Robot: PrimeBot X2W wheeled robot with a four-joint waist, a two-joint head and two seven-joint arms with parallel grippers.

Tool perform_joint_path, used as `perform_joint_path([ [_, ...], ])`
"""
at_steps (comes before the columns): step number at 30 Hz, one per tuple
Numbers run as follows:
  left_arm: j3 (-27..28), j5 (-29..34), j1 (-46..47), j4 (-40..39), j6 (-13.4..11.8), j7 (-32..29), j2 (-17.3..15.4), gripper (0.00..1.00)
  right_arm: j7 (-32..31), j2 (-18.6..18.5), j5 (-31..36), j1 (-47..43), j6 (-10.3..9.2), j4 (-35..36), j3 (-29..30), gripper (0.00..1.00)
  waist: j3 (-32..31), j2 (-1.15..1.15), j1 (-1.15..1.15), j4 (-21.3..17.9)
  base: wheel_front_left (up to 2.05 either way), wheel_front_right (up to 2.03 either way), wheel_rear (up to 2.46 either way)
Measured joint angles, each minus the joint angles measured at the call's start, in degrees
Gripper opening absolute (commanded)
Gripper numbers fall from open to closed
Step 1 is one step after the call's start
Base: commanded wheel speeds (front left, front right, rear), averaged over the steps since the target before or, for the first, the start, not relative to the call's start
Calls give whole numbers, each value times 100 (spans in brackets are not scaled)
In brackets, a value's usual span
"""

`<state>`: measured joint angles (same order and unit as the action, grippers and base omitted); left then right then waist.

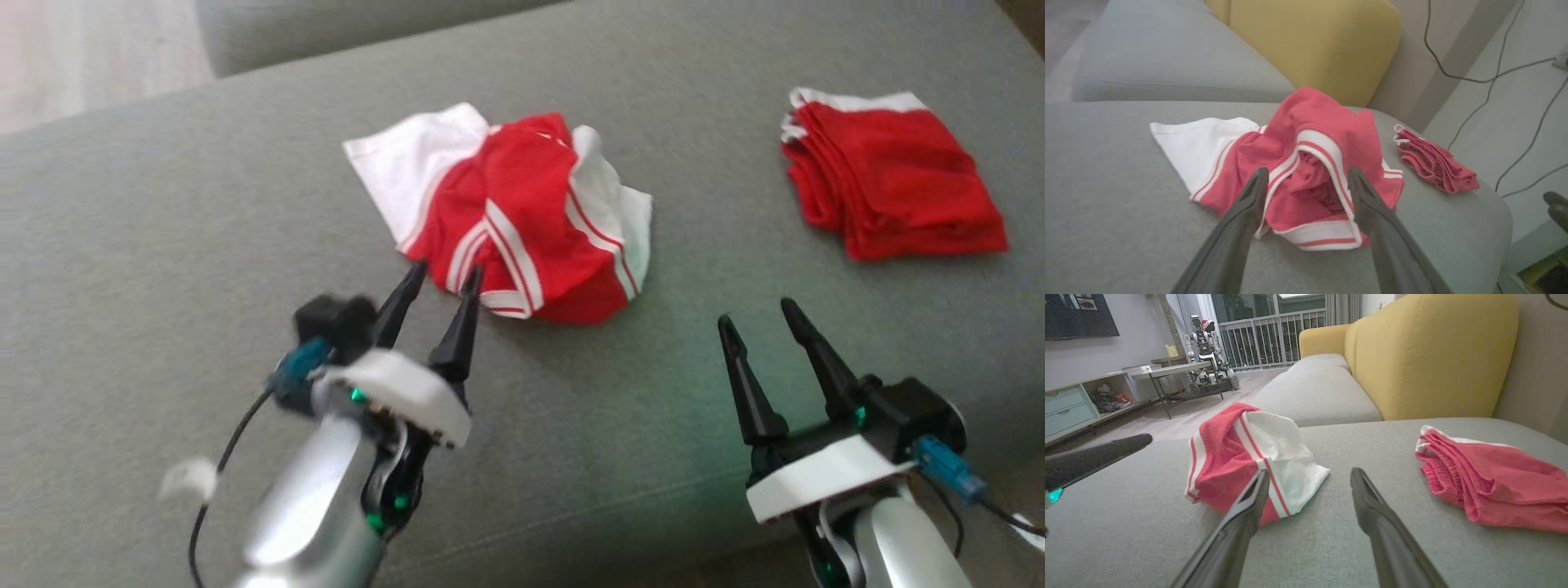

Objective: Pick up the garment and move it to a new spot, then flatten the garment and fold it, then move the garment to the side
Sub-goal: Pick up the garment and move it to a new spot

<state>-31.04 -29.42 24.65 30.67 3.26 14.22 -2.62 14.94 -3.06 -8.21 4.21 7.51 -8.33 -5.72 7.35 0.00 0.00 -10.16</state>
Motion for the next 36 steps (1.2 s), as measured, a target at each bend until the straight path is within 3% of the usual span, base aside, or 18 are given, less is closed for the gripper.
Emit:
perform_joint_path([
  [8,987,337,-1607,-1752,-502,7,-13,100,-5,4,-178,-191,0,-124,83,100,-443,0,0,412,0,0,0],
  [16,1674,1317,-2576,-2820,-1000,8,-41,100,-7,11,-170,-450,0,-45,289,100,-792,0,0,814,0,0,0],
  [21,1920,2197,-3125,-3023,-1393,8,-116,100,-7,12,19,-521,0,87,375,100,-917,0,0,939,0,0,0],
  [36,1898,2625,-3609,-3037,-1459,8,-100,100,-7,19,65,-755,0,80,360,100,-881,0,0,1006,0,0,0],
])
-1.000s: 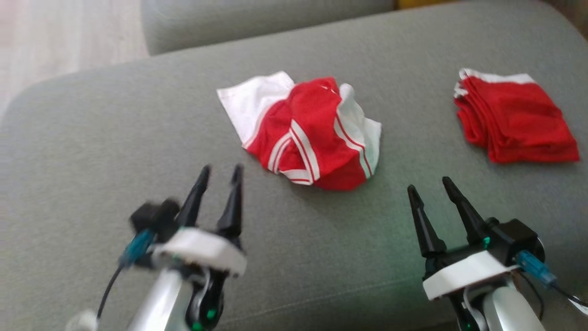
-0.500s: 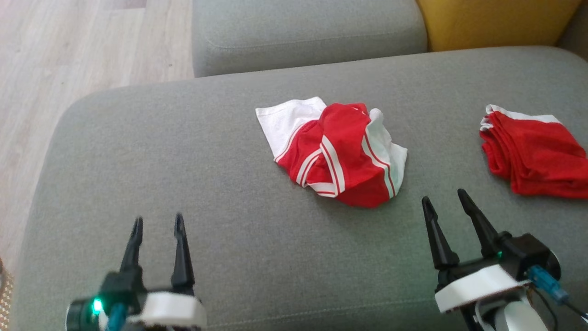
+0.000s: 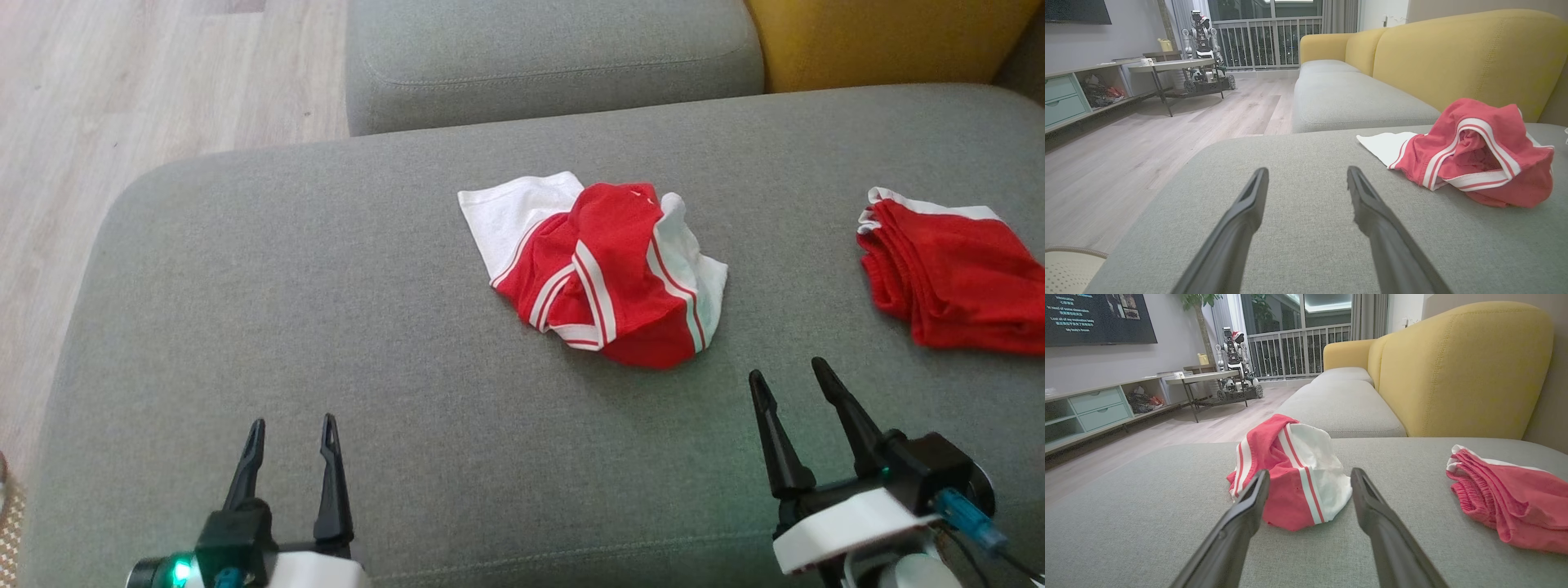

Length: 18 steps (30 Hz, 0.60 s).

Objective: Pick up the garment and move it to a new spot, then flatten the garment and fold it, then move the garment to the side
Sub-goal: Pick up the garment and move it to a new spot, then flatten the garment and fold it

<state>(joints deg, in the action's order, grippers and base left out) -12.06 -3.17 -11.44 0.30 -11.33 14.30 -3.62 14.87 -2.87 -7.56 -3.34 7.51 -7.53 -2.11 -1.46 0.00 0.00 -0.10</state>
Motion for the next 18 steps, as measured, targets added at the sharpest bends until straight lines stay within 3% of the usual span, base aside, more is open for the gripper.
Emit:
perform_joint_path([
  [18,-24,-2,-1,177,2,0,27,100,0,1,-1,-1,0,-46,34,100,-85,0,0,-32,0,0,0],
])
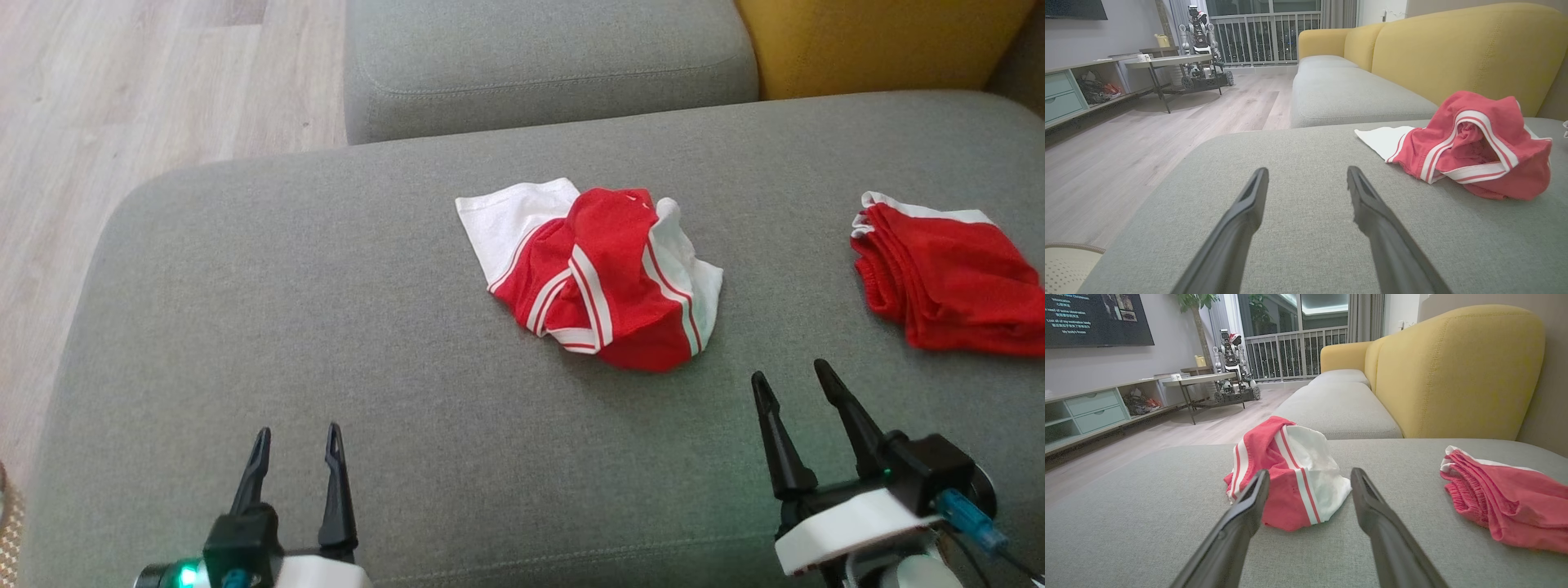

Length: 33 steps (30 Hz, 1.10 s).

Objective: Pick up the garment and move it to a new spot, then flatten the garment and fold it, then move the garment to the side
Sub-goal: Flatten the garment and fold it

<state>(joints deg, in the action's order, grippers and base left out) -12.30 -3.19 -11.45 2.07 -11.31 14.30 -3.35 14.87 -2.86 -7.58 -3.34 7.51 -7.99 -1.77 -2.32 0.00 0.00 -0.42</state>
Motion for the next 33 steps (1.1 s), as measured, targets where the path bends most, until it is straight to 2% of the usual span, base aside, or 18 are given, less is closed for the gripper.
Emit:
perform_joint_path([
  [13,86,-7,-1,35,33,0,3,100,0,0,-7,-2,0,-58,-2,100,-33,0,0,-66,0,0,0],
  [17,135,-248,-1,211,190,0,4,100,0,0,-5,-2,0,-57,-1,100,-24,0,0,-122,0,0,0],
  [19,-15,-848,14,465,396,0,3,100,0,0,-4,-1,0,-57,0,100,-13,0,0,-152,0,0,0],
  [22,-642,-1672,208,1000,845,-92,1,100,0,0,4,2,0,-57,-5,100,12,0,0,-212,0,0,0],
  [24,-1176,-2370,525,1292,1106,-523,2,100,0,1,29,26,0,-56,-18,100,39,0,0,-269,0,0,0],
  [25,-1405,-2713,710,1348,1161,-644,4,100,0,0,57,37,0,-54,-26,100,56,0,0,-302,0,0,0],
  [30,-2305,-4252,1738,1464,1180,-1062,20,100,0,1,114,57,0,-29,-58,100,227,0,0,-504,0,0,0],
  [33,-2710,-4986,2206,1516,1067,-1179,32,100,0,1,115,165,0,-7,-46,100,417,0,0,-629,0,0,0],
])
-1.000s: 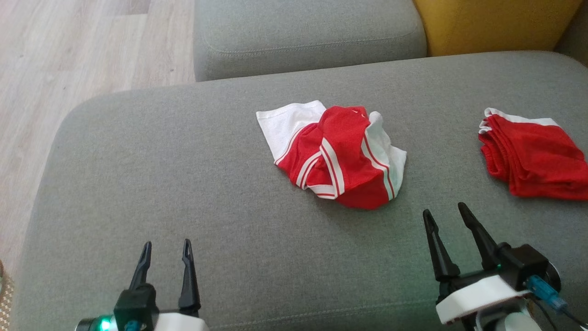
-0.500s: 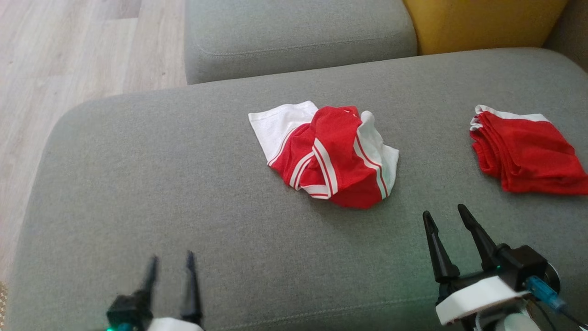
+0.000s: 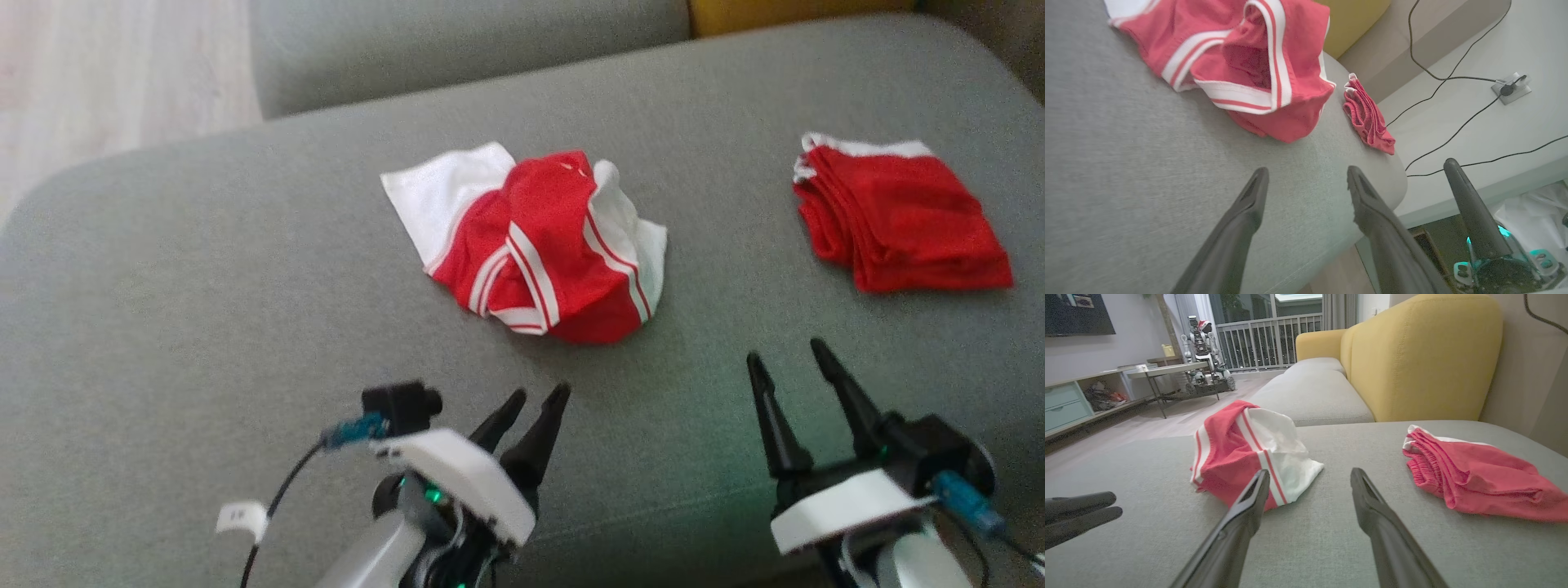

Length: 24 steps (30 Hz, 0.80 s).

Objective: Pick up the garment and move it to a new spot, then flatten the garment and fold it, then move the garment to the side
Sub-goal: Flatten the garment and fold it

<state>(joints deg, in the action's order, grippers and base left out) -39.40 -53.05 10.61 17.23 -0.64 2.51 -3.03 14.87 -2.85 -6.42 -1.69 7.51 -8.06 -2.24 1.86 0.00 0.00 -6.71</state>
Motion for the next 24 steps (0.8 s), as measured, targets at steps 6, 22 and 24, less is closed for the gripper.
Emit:
perform_joint_path([
  [6,-321,-1073,829,361,-208,88,8,100,0,0,0,358,0,104,78,100,467,0,0,-251,0,0,0],
  [22,-777,-2356,2146,1226,-287,982,25,100,0,0,-4,688,0,222,132,100,1105,0,0,-666,0,0,0],
  [24,-764,-2387,2169,1294,-288,1047,25,100,0,0,-3,700,0,225,133,100,1120,0,0,-663,0,0,0],
])
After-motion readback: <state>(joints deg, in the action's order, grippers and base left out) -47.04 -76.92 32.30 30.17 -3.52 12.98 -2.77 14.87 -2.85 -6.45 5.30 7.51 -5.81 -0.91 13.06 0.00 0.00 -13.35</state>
